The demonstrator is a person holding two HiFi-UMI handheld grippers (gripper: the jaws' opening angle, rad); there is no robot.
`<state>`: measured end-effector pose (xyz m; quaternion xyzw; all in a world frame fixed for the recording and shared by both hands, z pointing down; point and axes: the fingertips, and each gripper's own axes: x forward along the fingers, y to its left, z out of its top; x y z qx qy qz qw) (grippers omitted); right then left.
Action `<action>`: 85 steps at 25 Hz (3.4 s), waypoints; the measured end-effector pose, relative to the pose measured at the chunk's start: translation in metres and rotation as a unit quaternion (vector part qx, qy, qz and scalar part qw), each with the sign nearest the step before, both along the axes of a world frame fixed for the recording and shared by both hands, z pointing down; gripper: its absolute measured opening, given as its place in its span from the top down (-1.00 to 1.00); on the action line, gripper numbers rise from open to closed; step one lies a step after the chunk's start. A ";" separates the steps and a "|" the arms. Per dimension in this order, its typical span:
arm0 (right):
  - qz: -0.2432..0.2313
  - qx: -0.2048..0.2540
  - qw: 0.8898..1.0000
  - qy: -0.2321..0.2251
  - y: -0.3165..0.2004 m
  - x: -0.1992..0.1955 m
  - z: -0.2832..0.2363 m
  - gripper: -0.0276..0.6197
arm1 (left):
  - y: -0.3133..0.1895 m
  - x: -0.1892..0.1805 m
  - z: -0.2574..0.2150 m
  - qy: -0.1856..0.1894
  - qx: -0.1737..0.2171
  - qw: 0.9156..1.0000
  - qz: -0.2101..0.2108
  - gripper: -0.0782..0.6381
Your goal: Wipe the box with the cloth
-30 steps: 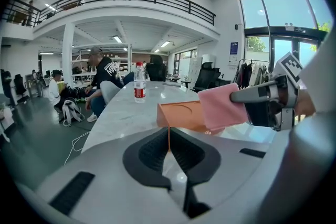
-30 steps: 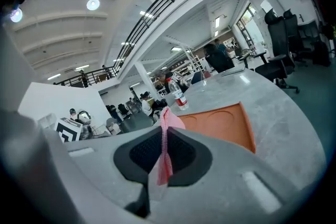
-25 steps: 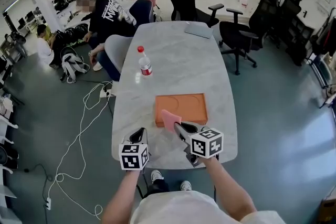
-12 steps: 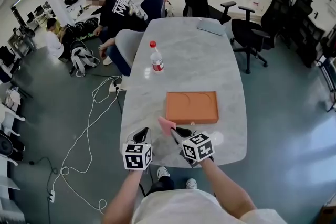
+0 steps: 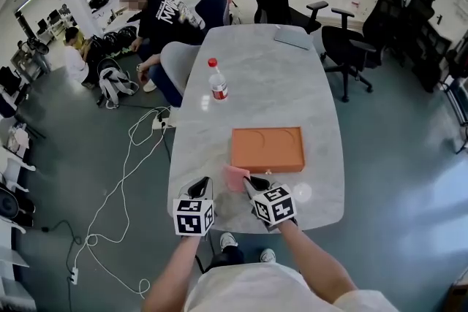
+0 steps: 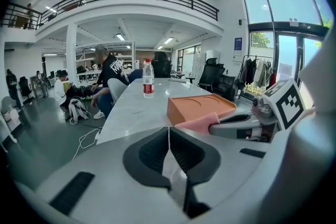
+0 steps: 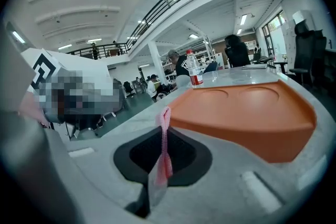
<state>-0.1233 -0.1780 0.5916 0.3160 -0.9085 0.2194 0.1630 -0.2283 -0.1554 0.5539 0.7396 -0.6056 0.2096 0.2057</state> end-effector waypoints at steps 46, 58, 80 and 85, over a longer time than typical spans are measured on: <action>0.211 -0.030 0.977 -0.002 -0.028 0.167 0.017 0.87 | -0.028 0.087 0.008 0.004 -0.013 0.997 0.073 0.73; 0.273 -0.035 0.961 0.001 -0.026 0.222 0.018 0.87 | -0.034 0.098 0.010 0.005 -0.013 0.995 0.097 0.73; 0.252 0.058 0.965 -0.044 -0.032 0.203 -0.090 0.87 | -0.054 0.075 -0.027 0.021 0.026 0.996 0.086 0.73; 0.246 0.090 0.964 -0.047 -0.043 0.191 -0.119 0.87 | -0.058 0.057 -0.049 0.025 0.050 0.996 0.070 0.73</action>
